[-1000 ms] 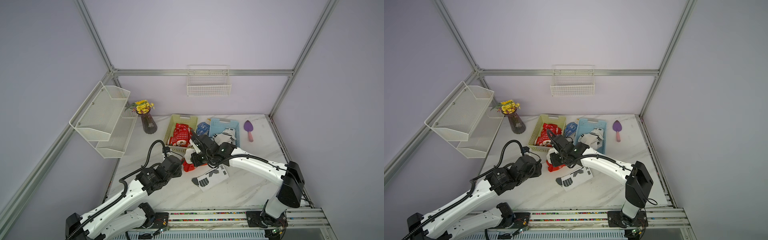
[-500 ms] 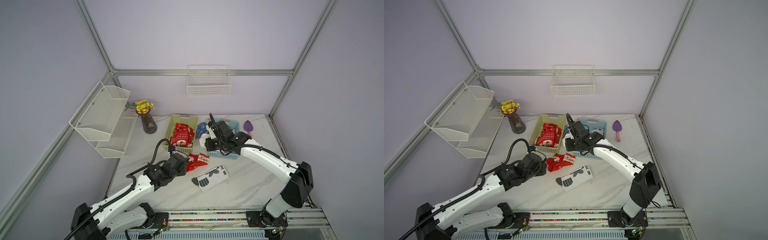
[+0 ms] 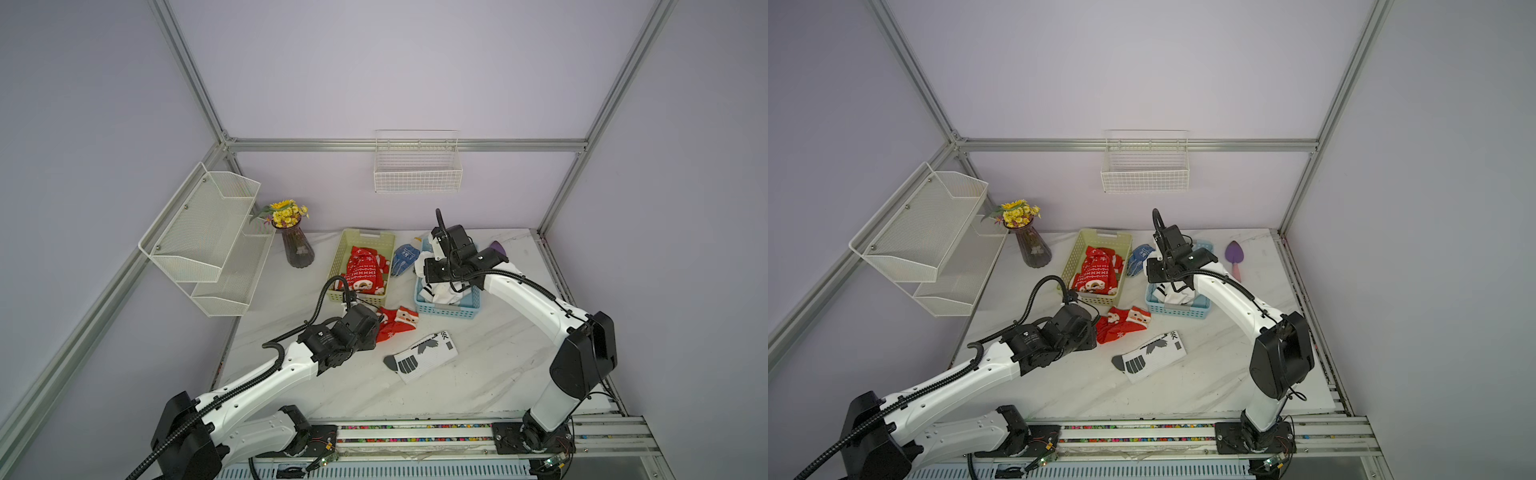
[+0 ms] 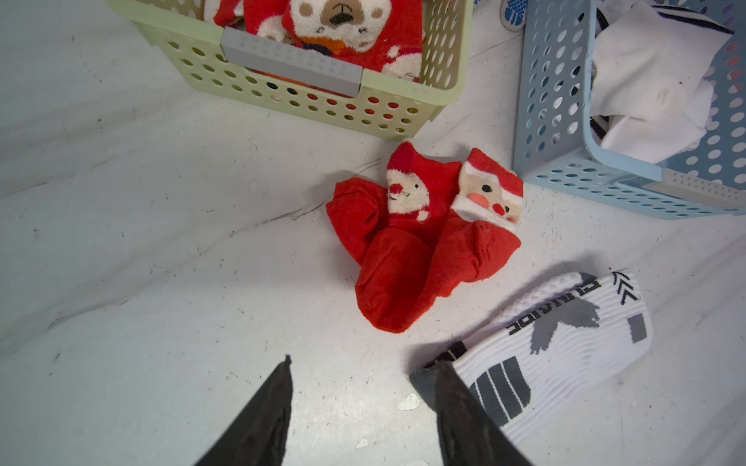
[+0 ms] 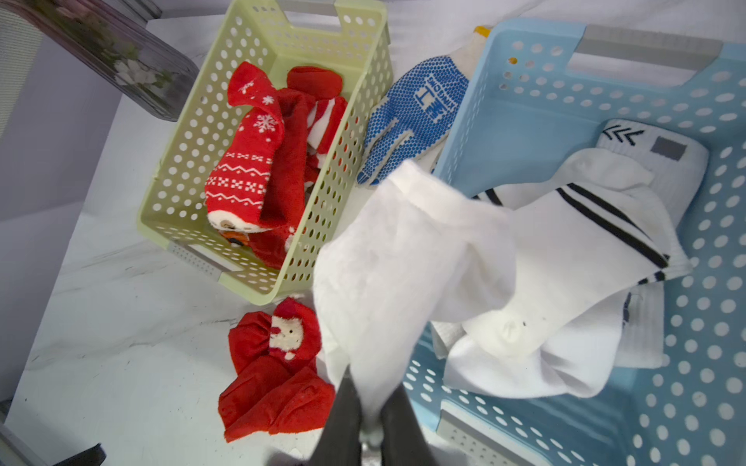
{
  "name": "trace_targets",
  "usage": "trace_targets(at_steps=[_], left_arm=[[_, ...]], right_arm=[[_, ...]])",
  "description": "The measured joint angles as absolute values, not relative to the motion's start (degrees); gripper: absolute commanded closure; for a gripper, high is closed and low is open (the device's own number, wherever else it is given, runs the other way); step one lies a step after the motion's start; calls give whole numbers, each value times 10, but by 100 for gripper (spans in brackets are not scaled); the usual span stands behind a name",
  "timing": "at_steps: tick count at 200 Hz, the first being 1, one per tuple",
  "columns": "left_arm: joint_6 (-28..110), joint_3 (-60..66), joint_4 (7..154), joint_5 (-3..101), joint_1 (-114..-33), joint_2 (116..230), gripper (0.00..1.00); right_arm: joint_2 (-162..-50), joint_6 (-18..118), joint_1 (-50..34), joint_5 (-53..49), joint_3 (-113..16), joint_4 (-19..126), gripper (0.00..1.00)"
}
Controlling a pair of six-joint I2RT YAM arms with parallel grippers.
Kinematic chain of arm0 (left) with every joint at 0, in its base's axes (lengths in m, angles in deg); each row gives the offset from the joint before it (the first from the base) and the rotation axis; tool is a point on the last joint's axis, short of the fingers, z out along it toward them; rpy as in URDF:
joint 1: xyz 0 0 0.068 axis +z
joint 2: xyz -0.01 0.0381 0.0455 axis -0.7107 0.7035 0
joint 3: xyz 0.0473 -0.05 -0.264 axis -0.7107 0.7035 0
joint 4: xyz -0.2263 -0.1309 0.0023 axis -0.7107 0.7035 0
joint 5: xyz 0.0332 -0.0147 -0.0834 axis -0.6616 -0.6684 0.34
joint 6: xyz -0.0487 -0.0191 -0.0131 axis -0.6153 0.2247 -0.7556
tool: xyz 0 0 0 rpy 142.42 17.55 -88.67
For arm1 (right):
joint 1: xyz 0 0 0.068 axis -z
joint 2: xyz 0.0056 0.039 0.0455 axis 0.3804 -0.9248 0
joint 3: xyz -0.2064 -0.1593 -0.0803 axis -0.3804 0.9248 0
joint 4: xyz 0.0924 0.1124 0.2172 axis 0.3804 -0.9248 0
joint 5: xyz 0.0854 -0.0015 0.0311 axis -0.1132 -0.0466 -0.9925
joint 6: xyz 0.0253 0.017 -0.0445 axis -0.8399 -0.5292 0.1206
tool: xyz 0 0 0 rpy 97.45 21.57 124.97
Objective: Sort the socks into the basket by color
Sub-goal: Place the sock in the bin.
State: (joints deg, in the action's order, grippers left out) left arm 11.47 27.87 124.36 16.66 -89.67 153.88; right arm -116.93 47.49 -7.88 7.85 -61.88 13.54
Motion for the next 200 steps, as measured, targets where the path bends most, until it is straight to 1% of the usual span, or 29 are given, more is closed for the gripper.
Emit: trace_targets(at_steps=[126, 200], left_arm=[[120, 268, 1239, 168, -897, 1562, 44], [120, 258, 1238, 169, -897, 1571, 44]], right_arm=[[-1288, 498, -14, 73, -675, 145, 88], [-1320, 505, 11, 78, -697, 157, 88]])
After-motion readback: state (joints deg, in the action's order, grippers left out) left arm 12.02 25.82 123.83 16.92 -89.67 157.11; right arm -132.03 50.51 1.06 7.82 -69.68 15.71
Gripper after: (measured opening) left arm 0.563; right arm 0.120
